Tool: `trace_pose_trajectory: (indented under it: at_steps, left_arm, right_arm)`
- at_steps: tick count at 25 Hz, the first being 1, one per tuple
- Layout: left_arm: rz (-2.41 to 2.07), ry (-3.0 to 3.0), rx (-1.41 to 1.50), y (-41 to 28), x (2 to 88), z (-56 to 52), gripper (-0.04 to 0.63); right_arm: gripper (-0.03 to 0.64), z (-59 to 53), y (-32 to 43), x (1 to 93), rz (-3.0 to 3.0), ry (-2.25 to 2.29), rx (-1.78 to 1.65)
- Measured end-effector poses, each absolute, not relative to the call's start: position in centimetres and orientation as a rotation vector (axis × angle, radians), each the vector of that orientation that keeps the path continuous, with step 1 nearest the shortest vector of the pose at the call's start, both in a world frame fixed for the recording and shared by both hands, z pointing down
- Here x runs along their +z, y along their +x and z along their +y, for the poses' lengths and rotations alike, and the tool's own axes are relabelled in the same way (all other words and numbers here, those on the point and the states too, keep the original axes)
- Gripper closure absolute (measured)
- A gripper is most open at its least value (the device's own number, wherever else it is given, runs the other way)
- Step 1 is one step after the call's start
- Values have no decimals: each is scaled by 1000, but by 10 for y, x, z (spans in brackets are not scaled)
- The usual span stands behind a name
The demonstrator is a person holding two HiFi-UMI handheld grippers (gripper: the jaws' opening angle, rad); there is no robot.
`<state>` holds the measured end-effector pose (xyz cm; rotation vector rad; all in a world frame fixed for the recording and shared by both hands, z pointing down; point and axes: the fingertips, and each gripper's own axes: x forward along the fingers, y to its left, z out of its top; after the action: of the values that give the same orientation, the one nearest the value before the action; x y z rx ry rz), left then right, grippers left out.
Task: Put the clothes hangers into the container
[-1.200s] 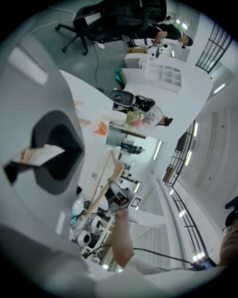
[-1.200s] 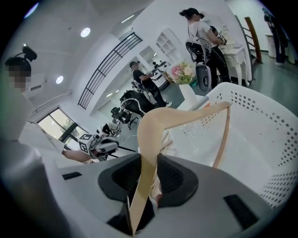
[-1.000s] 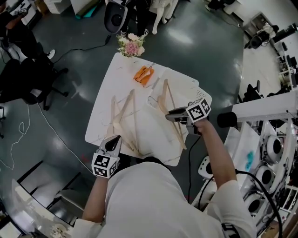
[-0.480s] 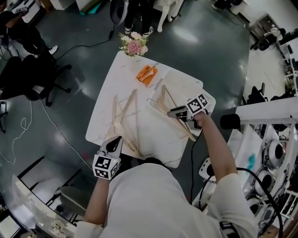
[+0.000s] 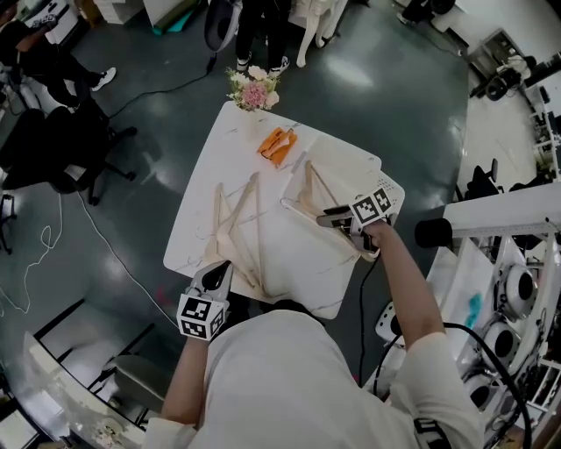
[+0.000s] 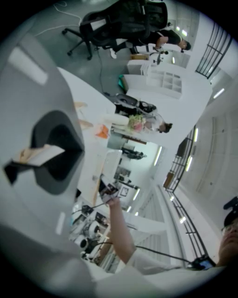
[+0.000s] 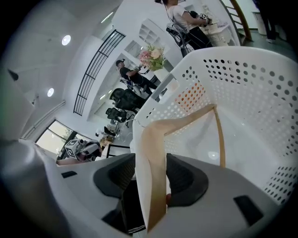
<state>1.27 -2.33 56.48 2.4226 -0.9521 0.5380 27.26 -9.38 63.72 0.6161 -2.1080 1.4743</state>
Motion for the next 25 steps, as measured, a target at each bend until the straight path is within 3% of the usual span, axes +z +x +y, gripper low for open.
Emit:
trace_pose_trajectory:
  at_steps: [3,14,25]
  left_arm:
    - [-942,2435,535,13,563,-21,594]
    - [-912,2470,522,5,558,-13,594]
    - [-875,2517,501,-2,549,-19,594]
  right_arm:
    - [413,-94,277,635,-2112,681,1417]
    - [408,-109,300,605,-2123,1003,1200]
    - [426,-86,240,555,-2240,1008,1078]
